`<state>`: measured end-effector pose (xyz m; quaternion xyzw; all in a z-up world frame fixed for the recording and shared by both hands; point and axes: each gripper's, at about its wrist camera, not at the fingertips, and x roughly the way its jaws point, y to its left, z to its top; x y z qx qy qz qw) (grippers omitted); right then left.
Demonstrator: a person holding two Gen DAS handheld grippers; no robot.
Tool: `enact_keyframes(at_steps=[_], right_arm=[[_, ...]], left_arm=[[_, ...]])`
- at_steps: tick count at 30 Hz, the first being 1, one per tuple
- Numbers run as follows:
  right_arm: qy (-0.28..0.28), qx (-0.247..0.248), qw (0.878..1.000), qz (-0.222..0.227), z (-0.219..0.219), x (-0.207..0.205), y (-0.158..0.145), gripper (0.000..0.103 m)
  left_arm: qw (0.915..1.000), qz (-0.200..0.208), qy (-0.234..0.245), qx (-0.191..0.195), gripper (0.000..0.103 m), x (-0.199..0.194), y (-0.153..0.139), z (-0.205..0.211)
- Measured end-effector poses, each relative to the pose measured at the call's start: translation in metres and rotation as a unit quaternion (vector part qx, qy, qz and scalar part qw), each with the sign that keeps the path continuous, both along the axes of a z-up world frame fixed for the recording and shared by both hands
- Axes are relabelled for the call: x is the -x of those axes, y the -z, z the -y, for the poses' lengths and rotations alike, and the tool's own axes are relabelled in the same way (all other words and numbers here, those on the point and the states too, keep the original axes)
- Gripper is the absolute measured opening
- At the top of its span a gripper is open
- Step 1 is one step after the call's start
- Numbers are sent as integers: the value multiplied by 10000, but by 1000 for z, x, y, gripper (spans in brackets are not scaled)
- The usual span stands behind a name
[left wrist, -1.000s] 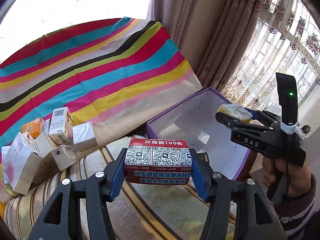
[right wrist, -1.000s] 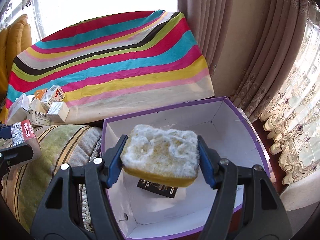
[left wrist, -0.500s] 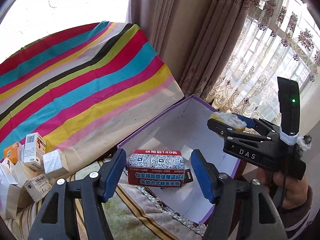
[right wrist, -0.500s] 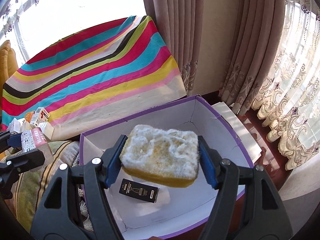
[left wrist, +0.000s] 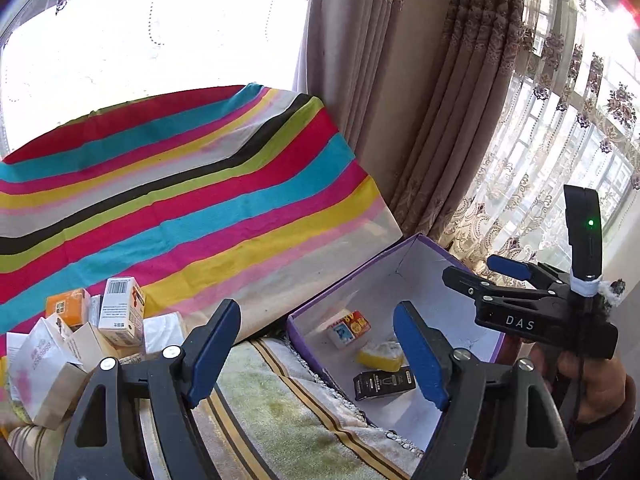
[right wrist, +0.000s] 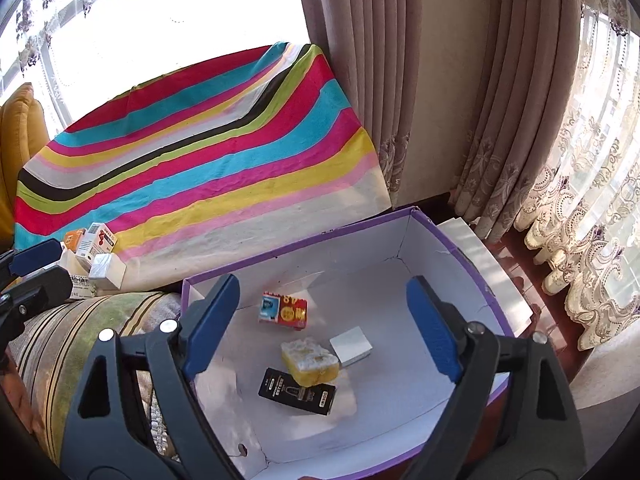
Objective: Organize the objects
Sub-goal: 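Move both open tools back to the pile of boxes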
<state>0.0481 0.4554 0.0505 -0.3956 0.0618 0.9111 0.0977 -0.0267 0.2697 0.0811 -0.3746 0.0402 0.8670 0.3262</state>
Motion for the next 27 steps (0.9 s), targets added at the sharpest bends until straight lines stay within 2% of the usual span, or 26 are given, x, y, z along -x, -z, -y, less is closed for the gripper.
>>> enact_keyframes(at_steps=[4,9,17,27], right_arm=[[-127,-7,9999,1,10,1,-3,88],[-395,-22,9992,16,29,2,-7,88],[-882,-57,9959,183,65,10,-4,88],[-1479,-48,9884,337,112,19,-4,88]], left_arm=[[9999,-71,140,-67,80,-9,-4,21],[9998,18,-17,-195,80,-15,-1,55],[9954,372,-757,-449,80,-13,11,127],[9813,624,-1702,-642,80,-4,27,213]])
